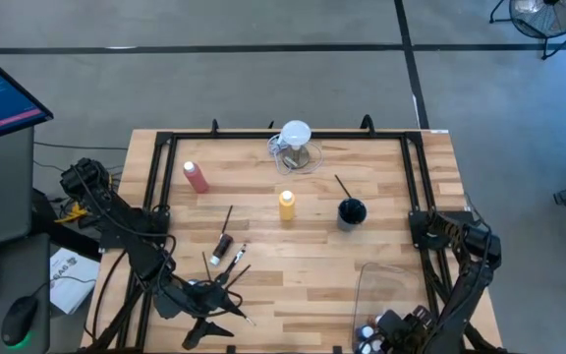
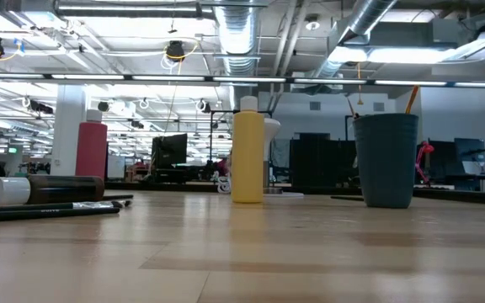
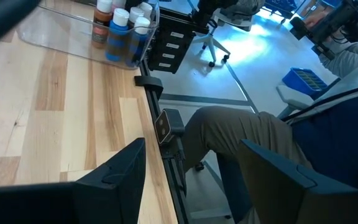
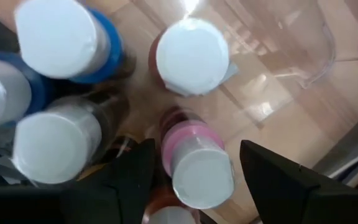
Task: Pick & Place Paint Supplies
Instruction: Put the small pink paint bottle into the transparent bin, then adjust the small brown paint bottle into the transparent bin
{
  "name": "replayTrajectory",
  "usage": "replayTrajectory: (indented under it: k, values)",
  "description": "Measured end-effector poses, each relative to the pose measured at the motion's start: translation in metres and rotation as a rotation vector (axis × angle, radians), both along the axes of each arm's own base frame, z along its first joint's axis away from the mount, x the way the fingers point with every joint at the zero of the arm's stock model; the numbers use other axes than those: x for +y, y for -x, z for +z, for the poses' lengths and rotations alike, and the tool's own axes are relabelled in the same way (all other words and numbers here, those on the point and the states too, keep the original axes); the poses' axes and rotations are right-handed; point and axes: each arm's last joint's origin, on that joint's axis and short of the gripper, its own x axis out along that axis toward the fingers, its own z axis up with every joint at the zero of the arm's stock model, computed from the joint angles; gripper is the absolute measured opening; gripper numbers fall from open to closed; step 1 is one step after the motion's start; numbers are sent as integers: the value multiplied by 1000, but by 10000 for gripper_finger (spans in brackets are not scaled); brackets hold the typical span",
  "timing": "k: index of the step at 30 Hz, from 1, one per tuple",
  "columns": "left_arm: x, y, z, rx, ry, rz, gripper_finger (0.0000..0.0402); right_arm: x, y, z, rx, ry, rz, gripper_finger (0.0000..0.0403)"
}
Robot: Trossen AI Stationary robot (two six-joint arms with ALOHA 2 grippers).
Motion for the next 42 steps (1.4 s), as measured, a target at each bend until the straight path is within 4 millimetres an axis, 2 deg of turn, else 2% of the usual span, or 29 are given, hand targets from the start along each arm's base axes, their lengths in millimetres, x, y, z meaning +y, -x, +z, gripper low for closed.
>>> replayTrajectory:
  k: [17,26,37,42]
  values:
    - [0,0,0,-3,-4,-2,214,-7,-6,4,5,10,-4,229]
    - [0,0,0,-3,-3,-2,214,-15,-5,26,-53,-23,2,229]
    - [0,0,0,-3,-5,-3,214,-44,1,64,-185,59,-31,228]
    - [0,0,0,-11,-16,-9,214,-64,-13,67,-130,120,-119,228]
